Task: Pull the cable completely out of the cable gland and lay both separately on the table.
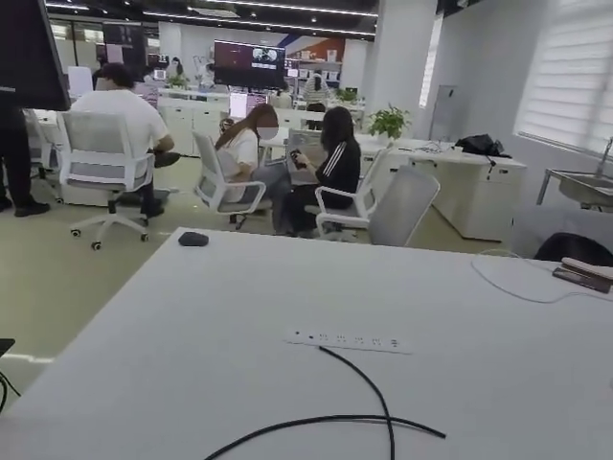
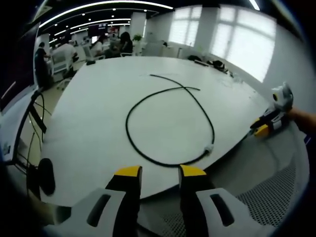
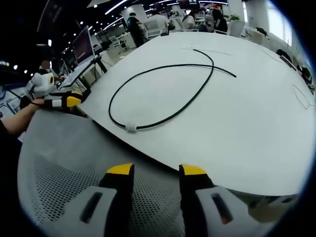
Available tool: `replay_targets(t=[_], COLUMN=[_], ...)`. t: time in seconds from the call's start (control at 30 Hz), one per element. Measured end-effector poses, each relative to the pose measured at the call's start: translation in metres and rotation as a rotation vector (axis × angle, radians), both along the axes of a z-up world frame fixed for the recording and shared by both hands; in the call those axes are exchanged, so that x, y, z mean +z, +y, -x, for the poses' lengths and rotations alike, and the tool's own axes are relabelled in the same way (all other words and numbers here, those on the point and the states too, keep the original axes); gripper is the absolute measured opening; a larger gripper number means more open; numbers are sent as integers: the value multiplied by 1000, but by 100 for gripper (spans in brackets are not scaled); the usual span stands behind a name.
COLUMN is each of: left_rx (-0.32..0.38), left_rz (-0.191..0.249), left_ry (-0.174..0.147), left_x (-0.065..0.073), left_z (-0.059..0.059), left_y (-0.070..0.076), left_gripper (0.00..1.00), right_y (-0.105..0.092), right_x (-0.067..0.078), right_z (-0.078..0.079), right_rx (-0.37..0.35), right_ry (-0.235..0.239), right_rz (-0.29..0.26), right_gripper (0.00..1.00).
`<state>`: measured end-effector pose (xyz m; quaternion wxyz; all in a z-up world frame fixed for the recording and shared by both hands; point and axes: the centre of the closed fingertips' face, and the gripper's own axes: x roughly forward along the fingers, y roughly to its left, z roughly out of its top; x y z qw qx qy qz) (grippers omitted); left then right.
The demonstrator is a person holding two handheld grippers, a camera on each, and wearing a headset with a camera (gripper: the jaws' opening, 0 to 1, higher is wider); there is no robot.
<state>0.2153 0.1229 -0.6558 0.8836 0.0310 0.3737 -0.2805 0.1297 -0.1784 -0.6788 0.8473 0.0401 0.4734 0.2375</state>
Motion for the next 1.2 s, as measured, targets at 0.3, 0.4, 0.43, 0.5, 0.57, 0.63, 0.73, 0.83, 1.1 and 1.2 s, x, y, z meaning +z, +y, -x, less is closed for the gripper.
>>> replay_targets(t=[0.3,0.4,0.43,0.5,0.57,0.63,0.73,0.83,1.1,1.2], left_rx=[-49,-138,-185,-190,-267,-305,-383,-473,-713,-727], left_rz=[-41,-69,-40,-76,-118,-122,-92,-103,-178,-139], left_ry=[10,-46,-84,-58,-108,-138,-160,-144,-4,12], left_x=[-2,6,15,19,31,40,42,29,-22,-31], left_z=[1,-3,-4,-6,-14,-21,-22,-17,9,14], left_y=[-4,-14,-25,-27,-38,-55,-88,-115,-171,-195], left_gripper=[31,35,38,41,38,39,40,40,38,35], right_y=[-2,-2,-2,-3,-5,-9,-11,-12,-14,-16], right_x=[-2,-2,-2,-2,-2,-2,-2,-1,-2,-1], right_z=[-1,-1,-1,-1,-2,-3,-4,-4,-4,-5], right_rx=[4,1,-4,-10,-15,-31,-42,-55,-64,-90], right_ry=[3,3,4,3,3,-3,-6,-6,-7,-12], right_rz=[22,16,17,18,26,47,48,41,37,25], right_gripper=[39,38,38,37,37,37,37,36,36,36])
